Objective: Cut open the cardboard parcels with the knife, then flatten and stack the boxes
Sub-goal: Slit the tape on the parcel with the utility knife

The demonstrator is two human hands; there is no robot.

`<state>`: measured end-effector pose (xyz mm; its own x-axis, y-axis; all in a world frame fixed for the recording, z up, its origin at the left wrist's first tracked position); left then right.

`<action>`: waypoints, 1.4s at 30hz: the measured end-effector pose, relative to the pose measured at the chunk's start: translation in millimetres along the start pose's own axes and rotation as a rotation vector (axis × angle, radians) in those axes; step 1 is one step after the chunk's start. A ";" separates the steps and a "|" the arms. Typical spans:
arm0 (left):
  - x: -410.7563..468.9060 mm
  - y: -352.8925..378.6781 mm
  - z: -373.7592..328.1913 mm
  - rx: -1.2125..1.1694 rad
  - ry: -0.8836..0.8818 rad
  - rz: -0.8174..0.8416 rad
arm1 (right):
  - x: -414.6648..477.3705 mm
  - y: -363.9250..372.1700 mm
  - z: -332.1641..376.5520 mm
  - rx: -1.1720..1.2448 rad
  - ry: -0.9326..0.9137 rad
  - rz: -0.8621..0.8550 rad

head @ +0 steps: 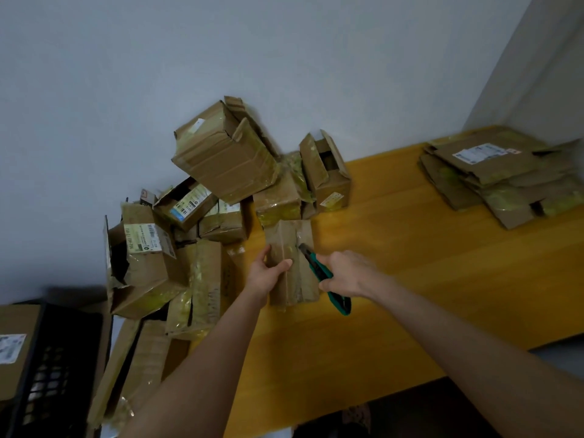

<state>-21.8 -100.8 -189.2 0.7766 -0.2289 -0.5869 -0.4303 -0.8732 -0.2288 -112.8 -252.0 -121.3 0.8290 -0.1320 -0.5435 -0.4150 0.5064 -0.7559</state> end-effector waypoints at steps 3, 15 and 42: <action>2.6 -1.8 3.5 -0.025 -0.021 -0.039 | -3.7 5.7 0.6 0.020 -0.030 0.048; 19.9 -15.9 -23.4 -0.131 -0.054 -0.119 | -1.5 7.1 -31.0 0.675 -0.100 0.118; -11.4 -12.3 -6.9 0.009 -0.055 0.106 | 52.1 39.7 -97.2 0.389 0.375 -0.191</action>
<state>-22.2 -90.5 -174.4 0.7003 -0.2958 -0.6497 -0.5131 -0.8413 -0.1701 -122.5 -321.6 -215.1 0.6563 -0.5097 -0.5563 -0.0435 0.7105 -0.7024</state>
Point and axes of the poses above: each hand's wrist, its own x-axis towards the middle knuckle, its own y-axis out of the palm, z = x × y, the point moved 5 cm from there along x, towards the middle knuckle, and after that the axes turned 3 degrees about x, right-handed, at the moved point
